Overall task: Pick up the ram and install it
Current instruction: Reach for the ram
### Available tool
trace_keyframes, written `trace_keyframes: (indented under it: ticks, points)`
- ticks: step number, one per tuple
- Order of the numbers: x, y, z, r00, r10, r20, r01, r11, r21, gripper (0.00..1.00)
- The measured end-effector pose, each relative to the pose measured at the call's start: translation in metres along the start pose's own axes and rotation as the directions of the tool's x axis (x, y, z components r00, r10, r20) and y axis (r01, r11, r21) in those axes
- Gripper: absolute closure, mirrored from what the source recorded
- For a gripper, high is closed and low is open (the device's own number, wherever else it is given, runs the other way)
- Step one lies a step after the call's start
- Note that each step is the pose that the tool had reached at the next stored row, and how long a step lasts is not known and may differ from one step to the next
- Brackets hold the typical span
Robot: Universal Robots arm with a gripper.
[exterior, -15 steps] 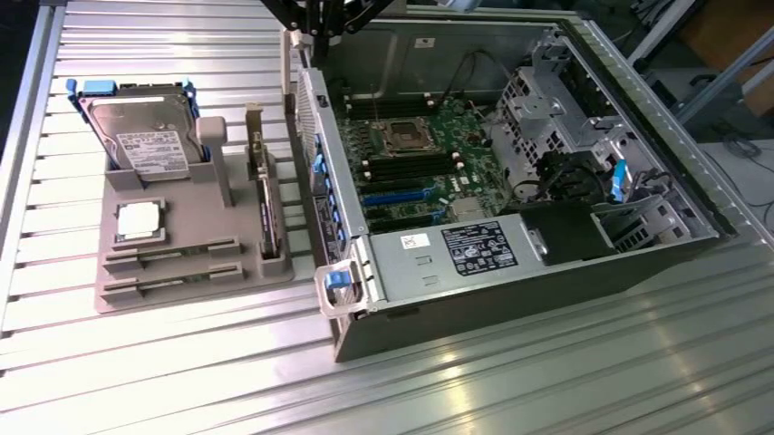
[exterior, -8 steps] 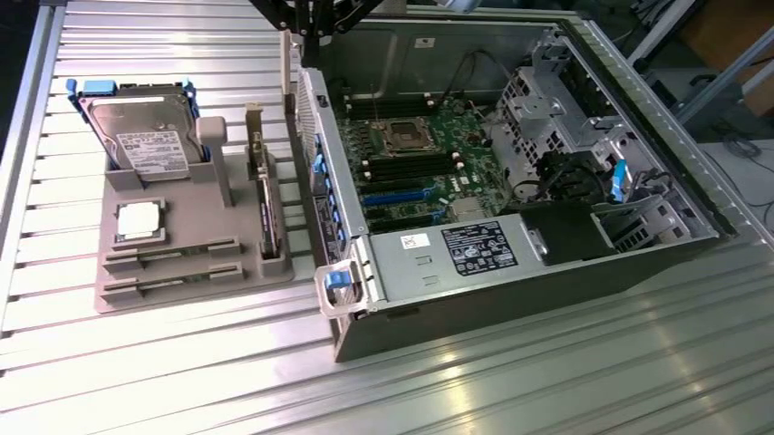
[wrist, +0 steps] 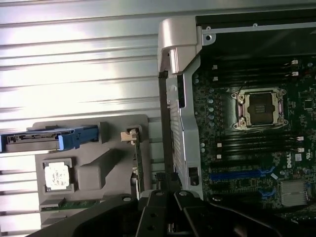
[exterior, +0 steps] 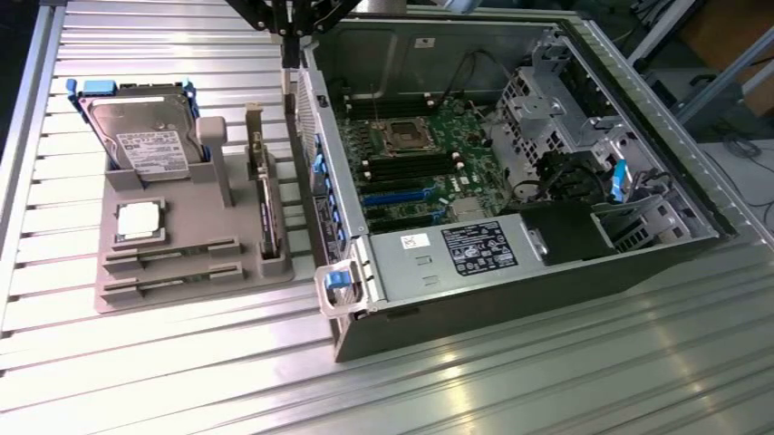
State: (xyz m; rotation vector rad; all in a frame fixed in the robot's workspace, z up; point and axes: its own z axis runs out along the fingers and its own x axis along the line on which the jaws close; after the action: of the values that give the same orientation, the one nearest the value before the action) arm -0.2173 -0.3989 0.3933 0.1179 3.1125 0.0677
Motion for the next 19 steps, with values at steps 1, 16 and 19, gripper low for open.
trace_keyframes:
  ticks: [1, 16, 19]
  points:
    - [0.002, -0.0001, -0.0001, 1.0000, 0.000, 0.0000, 0.000, 1.0000, 0.0000, 0.89]
    - [0.036, -0.0027, -0.0010, 1.0000, 0.000, 0.0000, 0.000, 1.0000, 0.0000, 0.89]
    - [0.044, -0.0033, -0.0012, 1.0000, 0.000, 0.0000, 0.000, 1.0000, 0.0000, 0.89]
